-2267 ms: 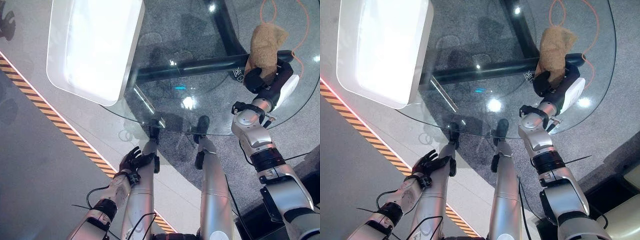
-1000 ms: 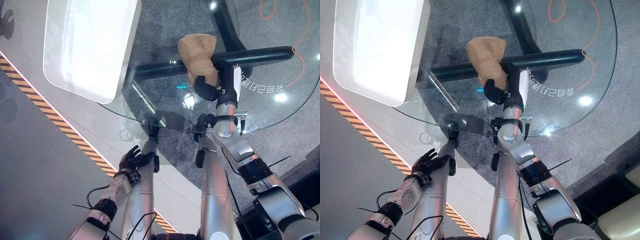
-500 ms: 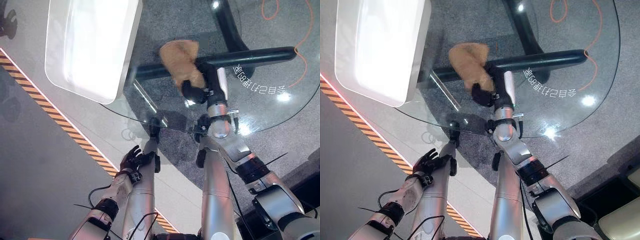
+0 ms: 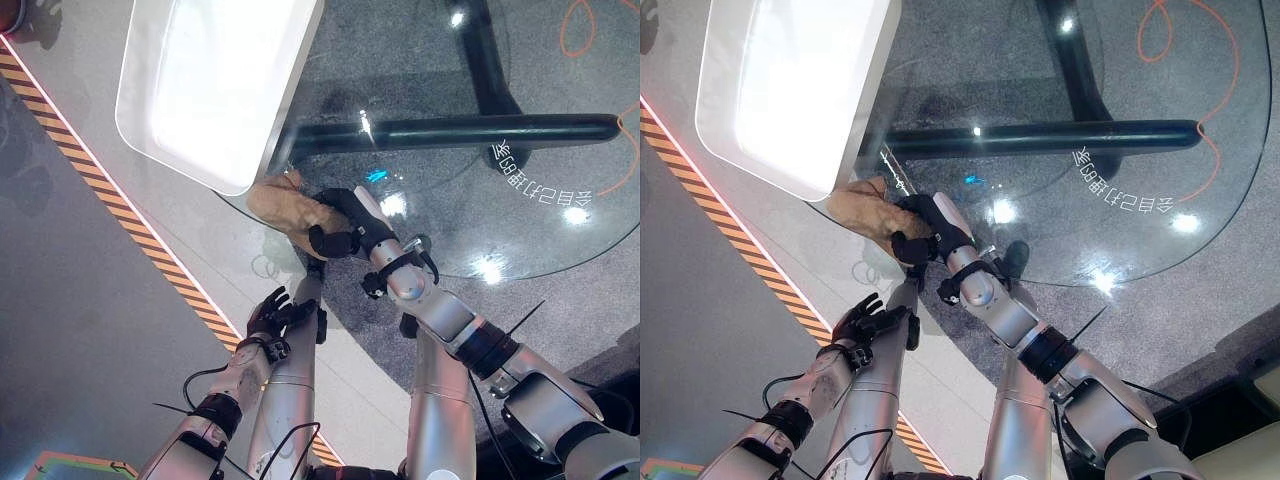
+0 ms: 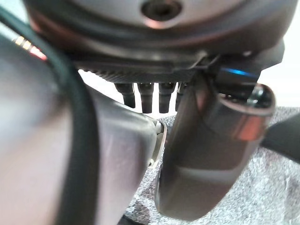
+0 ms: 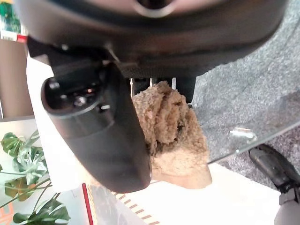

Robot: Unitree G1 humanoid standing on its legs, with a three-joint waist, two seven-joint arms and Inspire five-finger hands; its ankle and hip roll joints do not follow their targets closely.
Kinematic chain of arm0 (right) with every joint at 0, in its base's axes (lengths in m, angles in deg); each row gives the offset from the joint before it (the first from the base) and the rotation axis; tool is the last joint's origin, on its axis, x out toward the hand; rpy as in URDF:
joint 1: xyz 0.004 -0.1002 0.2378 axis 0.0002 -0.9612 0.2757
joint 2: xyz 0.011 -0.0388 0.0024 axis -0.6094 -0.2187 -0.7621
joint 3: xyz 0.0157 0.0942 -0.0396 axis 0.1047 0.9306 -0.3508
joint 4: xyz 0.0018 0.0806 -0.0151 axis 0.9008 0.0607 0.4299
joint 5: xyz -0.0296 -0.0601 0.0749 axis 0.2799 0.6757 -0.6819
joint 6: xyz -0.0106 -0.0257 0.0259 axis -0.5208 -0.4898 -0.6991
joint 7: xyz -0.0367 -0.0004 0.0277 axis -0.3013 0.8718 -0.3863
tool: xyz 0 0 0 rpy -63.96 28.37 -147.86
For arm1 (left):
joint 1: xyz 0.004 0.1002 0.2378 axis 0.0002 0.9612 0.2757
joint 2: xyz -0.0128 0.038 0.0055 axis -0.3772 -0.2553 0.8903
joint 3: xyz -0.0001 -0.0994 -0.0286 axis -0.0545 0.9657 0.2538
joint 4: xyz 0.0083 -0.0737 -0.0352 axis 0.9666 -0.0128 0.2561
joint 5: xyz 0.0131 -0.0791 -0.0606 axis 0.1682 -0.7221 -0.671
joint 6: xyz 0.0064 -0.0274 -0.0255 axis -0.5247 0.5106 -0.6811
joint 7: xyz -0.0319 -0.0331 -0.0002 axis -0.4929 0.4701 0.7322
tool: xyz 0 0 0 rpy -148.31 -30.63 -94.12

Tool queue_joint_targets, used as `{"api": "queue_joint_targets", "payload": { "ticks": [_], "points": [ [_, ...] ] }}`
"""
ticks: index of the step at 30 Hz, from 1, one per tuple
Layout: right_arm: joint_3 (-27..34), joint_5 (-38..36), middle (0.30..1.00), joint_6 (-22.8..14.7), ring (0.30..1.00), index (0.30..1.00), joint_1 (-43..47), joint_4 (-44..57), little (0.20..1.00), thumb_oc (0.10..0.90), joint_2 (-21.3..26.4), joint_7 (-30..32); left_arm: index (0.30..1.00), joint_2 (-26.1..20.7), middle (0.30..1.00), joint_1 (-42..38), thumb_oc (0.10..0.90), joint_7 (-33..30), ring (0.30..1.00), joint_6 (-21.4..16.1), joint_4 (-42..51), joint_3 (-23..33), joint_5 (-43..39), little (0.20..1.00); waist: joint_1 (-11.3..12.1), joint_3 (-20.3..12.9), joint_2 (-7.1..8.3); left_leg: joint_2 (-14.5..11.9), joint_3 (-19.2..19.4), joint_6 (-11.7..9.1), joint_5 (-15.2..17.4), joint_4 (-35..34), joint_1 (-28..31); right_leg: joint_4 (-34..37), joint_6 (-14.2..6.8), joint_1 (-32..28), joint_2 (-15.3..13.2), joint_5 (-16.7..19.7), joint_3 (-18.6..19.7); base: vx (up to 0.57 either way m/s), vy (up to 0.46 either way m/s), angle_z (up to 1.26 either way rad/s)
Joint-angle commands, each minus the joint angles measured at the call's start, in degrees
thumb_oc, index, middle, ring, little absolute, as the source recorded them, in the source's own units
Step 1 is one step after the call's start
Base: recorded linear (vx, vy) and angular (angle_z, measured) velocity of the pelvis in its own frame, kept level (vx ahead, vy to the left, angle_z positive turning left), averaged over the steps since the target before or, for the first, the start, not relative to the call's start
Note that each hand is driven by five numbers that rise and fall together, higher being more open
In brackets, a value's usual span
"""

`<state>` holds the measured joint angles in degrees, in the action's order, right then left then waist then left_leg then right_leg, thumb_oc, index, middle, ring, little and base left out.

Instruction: Wipe the table with a cloth and put it in the basket.

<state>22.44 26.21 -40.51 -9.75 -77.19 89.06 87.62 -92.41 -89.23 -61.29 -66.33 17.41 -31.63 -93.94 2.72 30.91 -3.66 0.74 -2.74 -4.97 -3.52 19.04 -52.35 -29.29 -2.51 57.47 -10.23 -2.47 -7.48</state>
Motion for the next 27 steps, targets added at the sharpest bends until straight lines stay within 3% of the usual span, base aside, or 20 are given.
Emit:
{"api": "queue_joint_targets", "payload": {
  "ticks": [1, 13, 14, 18, 19, 20, 21, 26, 27],
  "points": [
    [-1.52, -1.63, 0.300, -4.92, 0.300, 0.300, 2.62, 8.50, 0.200, 0.100, -3.19, 2.61, 0.900, 3.34, 0.900, 3.21, 0.800, -0.29, 0.900, 2.33, 0.69, -2.69, -1.52, 0.900, -1.16, -1.12, -1.86, 4.18, 7.09, 3.94, 2.92, 5.17, -3.72, 8.28, -1.34, 0.36, 4.70, 6.16, 0.88, 0.00, 0.000, 0.00],
    [4.91, -0.84, 0.300, -4.69, 0.300, 0.300, 2.42, 8.46, 0.200, 0.100, -1.98, 13.09, 0.900, 3.21, 0.900, 3.68, 0.800, -0.38, 0.900, 1.62, -0.11, -2.39, -2.00, 0.900, -1.68, -1.12, -1.66, 3.53, 7.54, 4.11, 3.37, 5.62, -3.86, 7.43, -1.55, 0.75, 4.91, 6.08, 1.20, 0.00, -0.001, 0.00],
    [5.27, -0.62, 0.300, -4.44, 0.300, 0.300, 1.15, 8.47, 0.200, 0.100, -2.03, 13.66, 0.900, 3.32, 0.900, 4.96, 0.800, -0.34, 0.900, 1.64, -0.15, -2.74, -1.97, 0.900, -1.51, -1.12, -1.75, 3.31, 7.30, 3.88, 5.35, 6.12, -1.70, 6.60, -1.89, -1.17, 5.17, 4.18, 1.41, 0.07, -0.005, -0.02],
    [9.84, 3.43, 0.300, -1.48, 0.300, 0.300, 2.84, 8.41, 0.200, 0.100, 1.07, 17.56, 0.900, 3.07, 0.900, 4.50, 0.800, 0.10, 0.900, 1.07, -0.43, -1.46, -1.80, 0.900, -2.03, -1.12, -1.36, 3.19, 7.73, 4.17, 3.88, 6.02, -3.63, 6.97, -1.73, 0.54, 5.03, 5.86, 1.35, -0.01, -0.006, -0.02],
    [11.26, 5.49, 0.300, 0.43, 0.300, 0.300, 2.00, 8.09, 0.200, 0.100, 2.33, 19.04, 0.900, 3.13, 0.900, 5.90, 0.800, 0.31, 0.900, 1.00, -0.43, -1.60, -1.31, 0.900, -1.86, -1.12, -1.36, 2.91, 7.43, 3.96, 5.98, 6.64, -1.57, 6.05, -2.14, -1.36, 5.27, 3.93, 1.53, 0.05, -0.016, -0.05],
    [12.14, 5.37, 0.300, 0.70, 0.300, 0.300, 2.19, 7.76, 0.200, 0.100, 3.24, 19.56, 0.900, 3.21, 0.900, 6.08, 0.800, 0.18, 0.900, 1.10, -0.27, -1.43, -0.90, 0.900, -1.85, -1.12, -1.31, 2.90, 7.35, 4.02, 6.12, 6.81, -1.67, 5.91, -2.19, -1.27, 5.27, 3.92, 1.54, 0.01, -0.033, -0.02],
    [13.45, 5.43, 0.300, 1.06, 0.300, 0.300, 3.67, 7.37, 0.200, 0.100, 4.71, 19.95, 0.900, 3.02, 0.900, 5.16, 0.800, -0.08, 0.900, 1.25, -0.04, -0.79, -0.66, 0.900, -2.06, -1.12, -1.11, 3.03, 7.49, 4.29, 4.36, 6.56, -3.86, 6.47, -1.92, 0.70, 5.04, 5.78, 1.36, -0.04, -0.036, -0.03],
    [18.45, 4.10, 0.300, 2.56, 0.300, 0.300, 3.84, 6.13, 0.200, 0.100, 10.24, 22.10, 0.900, 1.87, 0.900, 7.13, 0.800, 0.50, 0.900, 0.72, 0.60, -0.20, -0.18, 0.900, -2.09, -1.12, -0.76, 2.82, 7.05, 4.33, 4.96, 7.28, -4.35, 5.79, -2.16, 1.25, 5.14, 5.86, 1.29, 0.01, -0.030, -0.02],
    [19.79, 3.86, 0.300, 2.98, 0.300, 0.300, 2.27, 5.77, 0.200, 0.100, 11.81, 22.58, 0.900, 1.65, 0.900, 9.07, 0.800, 0.46, 0.900, 0.37, 1.13, -0.64, -0.08, 0.900, -1.96, -1.12, -0.83, 2.72, 6.68, 4.21, 7.06, 7.78, -2.40, 4.97, -2.62, -0.41, 5.39, 4.10, 1.51, 0.06, -0.035, -0.02]
  ]
}}
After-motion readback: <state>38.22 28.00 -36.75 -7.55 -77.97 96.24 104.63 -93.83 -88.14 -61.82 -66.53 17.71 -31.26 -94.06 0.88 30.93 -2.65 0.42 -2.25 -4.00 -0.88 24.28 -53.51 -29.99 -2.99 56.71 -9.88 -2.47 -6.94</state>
